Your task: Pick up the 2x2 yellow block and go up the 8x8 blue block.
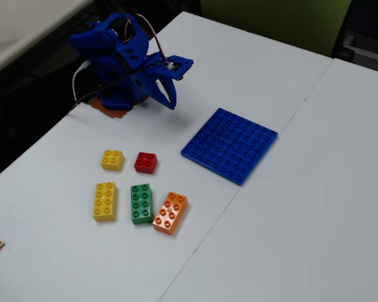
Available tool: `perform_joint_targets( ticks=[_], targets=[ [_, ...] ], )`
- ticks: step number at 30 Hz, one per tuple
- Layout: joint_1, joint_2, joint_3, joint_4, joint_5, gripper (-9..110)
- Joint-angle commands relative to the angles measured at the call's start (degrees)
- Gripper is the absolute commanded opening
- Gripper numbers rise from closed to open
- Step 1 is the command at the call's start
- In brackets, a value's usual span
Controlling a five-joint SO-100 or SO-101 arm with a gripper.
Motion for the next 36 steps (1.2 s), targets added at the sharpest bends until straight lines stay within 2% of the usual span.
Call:
perform_joint_targets(
  ticks=[1, 4, 7, 12, 16, 18, 27, 36],
  targets=[
    [3.87, -8.7, -9.49, 2.81, -7.65, 3],
    [8.96, -17.93, -16.96, 5.71, -16.26, 6],
    [15.29, -27.69, -24.17, 9.84, -27.95, 14],
    [28.92, -42.8, -37.44, 16.08, -49.22, 15],
    [39.99, -52.29, -43.51, 15.21, -67.5, 17],
    [43.07, -56.16, -44.82, 12.92, -73.39, 18],
    [52.47, -69.7, -44.74, -1.32, -91.41, 23],
    [54.49, -78.75, -46.05, -9.4, -91.58, 25]
  ],
)
